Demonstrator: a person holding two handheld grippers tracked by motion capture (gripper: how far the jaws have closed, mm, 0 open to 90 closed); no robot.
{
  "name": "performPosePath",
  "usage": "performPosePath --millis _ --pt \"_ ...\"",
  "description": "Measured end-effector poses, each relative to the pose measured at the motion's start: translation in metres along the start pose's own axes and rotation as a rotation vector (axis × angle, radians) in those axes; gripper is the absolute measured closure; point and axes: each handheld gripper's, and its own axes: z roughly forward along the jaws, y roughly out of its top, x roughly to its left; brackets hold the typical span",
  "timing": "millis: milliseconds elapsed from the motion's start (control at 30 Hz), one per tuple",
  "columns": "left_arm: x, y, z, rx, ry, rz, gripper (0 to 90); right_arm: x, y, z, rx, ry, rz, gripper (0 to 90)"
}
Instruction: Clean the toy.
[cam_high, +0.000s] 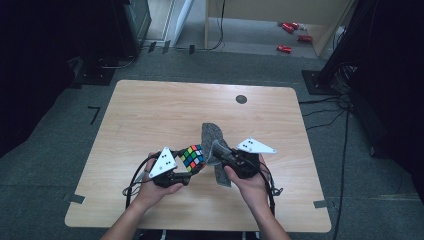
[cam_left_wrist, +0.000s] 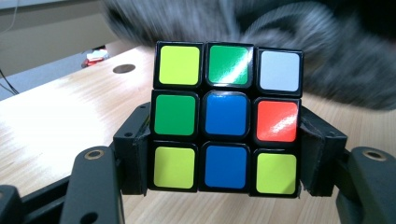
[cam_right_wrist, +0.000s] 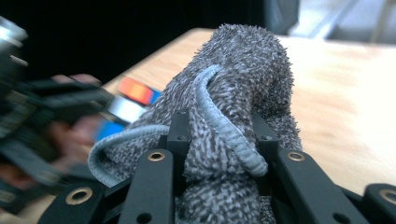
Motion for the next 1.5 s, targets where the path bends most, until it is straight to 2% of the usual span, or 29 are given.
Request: performPosePath --millis 100,167,233,300,367,500,567,667,733,800,867,900,967,1100,1200,1300,1400,1433,1500 --pt "-0.005 0.001 0.003 0.004 -0.009 0.007 34.4 0.017 0.006 -0.003 -0.043 0.045 -0.05 69.0" --pt "-0.008 0.002 0.002 -0.003 -0.011 0.015 34.3 0.026 0.007 -0.002 -0.044 0.088 -0.044 68.9" --pt "-0.007 0.003 0.001 -0.004 -0.003 0.015 34.3 0.029 0.005 0.001 -0.042 0.086 -0.052 68.5" --pt "-0.005 0.002 -0.002 -0.027 -0.017 0.004 34.4 0.024 0.003 0.003 -0.044 0.088 -0.034 68.6" --pt "-0.002 0.002 -0.005 -0.047 -0.025 -0.011 34.3 0.016 0.0 0.004 -0.033 0.06 -0.018 68.6" --pt "0.004 0.002 -0.008 -0.064 -0.015 -0.044 34.4 -0.002 -0.003 0.005 0.018 -0.001 0.004 68.7" --pt "0.006 0.0 -0.008 -0.057 -0.007 -0.045 34.4 -0.007 -0.003 0.004 0.017 -0.006 0.012 68.7" --pt "0.005 -0.002 -0.006 -0.035 -0.005 -0.028 34.3 -0.001 0.002 -0.002 -0.043 0.026 -0.002 68.5" --pt "0.002 -0.002 -0.005 -0.03 -0.009 -0.025 34.4 0.009 0.007 -0.005 -0.089 0.075 -0.036 67.7" --pt "-0.001 -0.001 -0.005 -0.03 -0.011 -0.013 34.4 0.02 0.009 -0.005 -0.099 0.108 -0.074 67.3" --pt "-0.002 0.001 -0.006 -0.038 -0.013 -0.006 34.4 0.027 0.008 -0.001 -0.081 0.132 -0.093 67.3" --pt "-0.003 0.002 -0.006 -0.035 -0.004 -0.001 34.4 0.028 0.006 0.002 -0.067 0.132 -0.097 67.0" --pt "-0.002 0.001 -0.008 -0.041 -0.005 -0.002 34.4 0.025 0.002 0.004 -0.079 0.136 -0.07 67.2" --pt "0.001 0.003 -0.011 -0.065 -0.016 -0.017 34.4 0.01 -0.001 0.006 -0.035 0.052 -0.057 67.6" --pt "0.002 0.001 -0.009 -0.041 -0.004 -0.01 34.4 0.0 -0.002 0.006 -0.005 0.013 -0.037 67.7" --pt "0.001 -0.001 -0.007 -0.023 -0.001 -0.002 34.4 0.004 0.001 0.001 -0.051 0.04 -0.038 67.6" --pt "-0.001 0.0 -0.006 -0.034 -0.012 -0.004 34.4 0.016 0.005 -0.003 -0.097 0.086 -0.086 67.2" --pt "-0.002 0.0 -0.006 -0.041 -0.017 -0.003 34.4 0.021 0.005 -0.002 -0.1 0.103 -0.103 67.2" --pt "-0.002 0.002 -0.009 -0.054 -0.027 -0.008 34.4 0.023 0.003 0.001 -0.081 0.107 -0.118 67.0"
